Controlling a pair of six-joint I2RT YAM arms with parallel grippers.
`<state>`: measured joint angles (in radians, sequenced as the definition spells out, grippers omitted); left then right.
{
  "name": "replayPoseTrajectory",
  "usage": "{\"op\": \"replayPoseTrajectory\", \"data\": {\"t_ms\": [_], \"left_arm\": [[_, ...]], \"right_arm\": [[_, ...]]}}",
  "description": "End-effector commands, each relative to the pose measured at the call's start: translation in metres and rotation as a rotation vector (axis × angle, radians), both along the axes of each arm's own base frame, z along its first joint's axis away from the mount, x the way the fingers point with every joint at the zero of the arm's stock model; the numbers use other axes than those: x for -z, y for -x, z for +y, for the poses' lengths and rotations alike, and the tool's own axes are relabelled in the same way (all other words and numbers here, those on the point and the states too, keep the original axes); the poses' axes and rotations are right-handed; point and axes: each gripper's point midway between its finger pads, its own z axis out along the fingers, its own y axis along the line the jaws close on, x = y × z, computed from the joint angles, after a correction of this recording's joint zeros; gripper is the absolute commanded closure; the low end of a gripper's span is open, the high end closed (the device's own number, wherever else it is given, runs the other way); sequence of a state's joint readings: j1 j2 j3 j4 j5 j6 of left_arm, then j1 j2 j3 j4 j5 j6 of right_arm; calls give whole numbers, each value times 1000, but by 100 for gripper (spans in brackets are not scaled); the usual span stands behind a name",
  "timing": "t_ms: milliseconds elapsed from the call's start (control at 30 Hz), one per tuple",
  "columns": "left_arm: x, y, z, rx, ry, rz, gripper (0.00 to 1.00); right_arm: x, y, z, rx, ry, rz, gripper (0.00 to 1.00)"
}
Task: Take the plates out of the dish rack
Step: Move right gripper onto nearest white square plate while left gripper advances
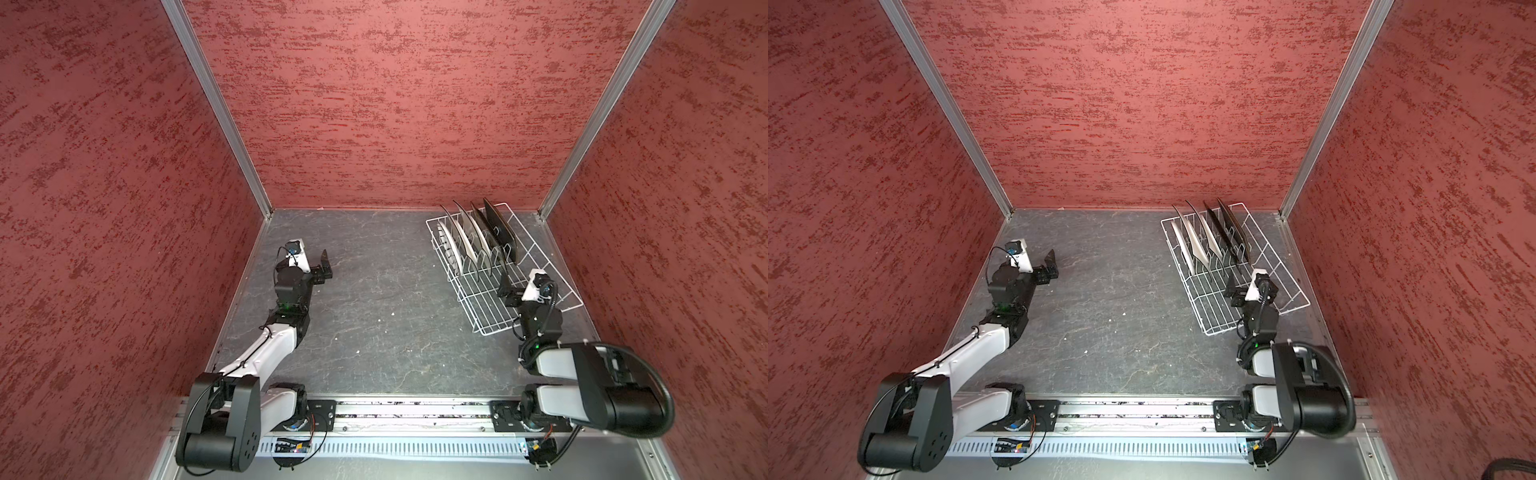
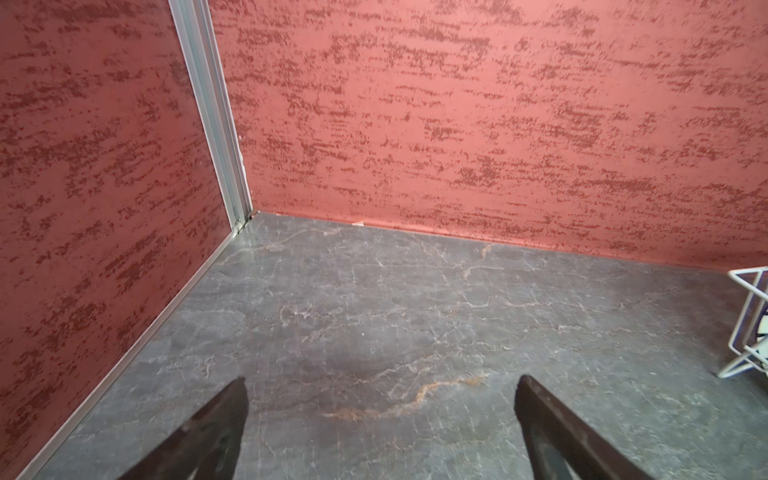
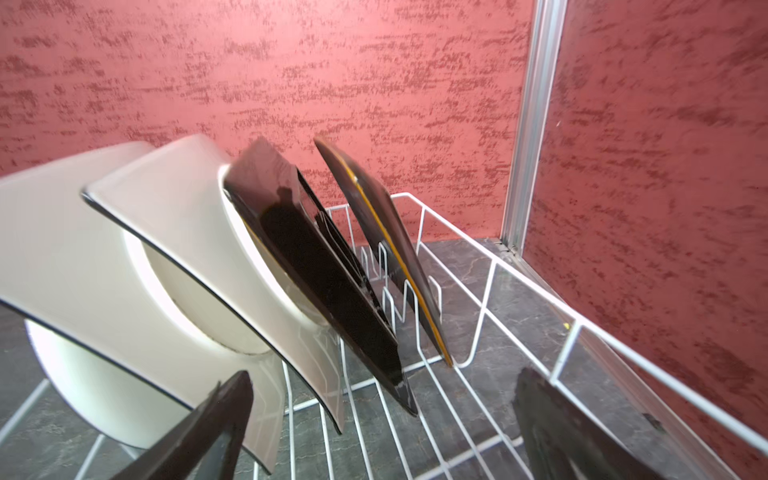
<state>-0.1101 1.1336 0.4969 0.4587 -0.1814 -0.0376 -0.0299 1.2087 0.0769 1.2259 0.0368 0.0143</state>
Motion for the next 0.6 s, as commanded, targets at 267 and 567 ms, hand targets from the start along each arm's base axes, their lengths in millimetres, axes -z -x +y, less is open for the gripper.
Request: {"op": "replayPoseTrajectory", "data": {"t_ms": [267, 567], "left_arm": [[-5, 20, -89, 166, 4, 90, 0], [13, 46, -165, 331, 74, 181, 1]], "right_arm": [[-61, 28, 0, 4, -21, -5, 1], [-94, 12, 17, -8, -135, 220, 1]]}}
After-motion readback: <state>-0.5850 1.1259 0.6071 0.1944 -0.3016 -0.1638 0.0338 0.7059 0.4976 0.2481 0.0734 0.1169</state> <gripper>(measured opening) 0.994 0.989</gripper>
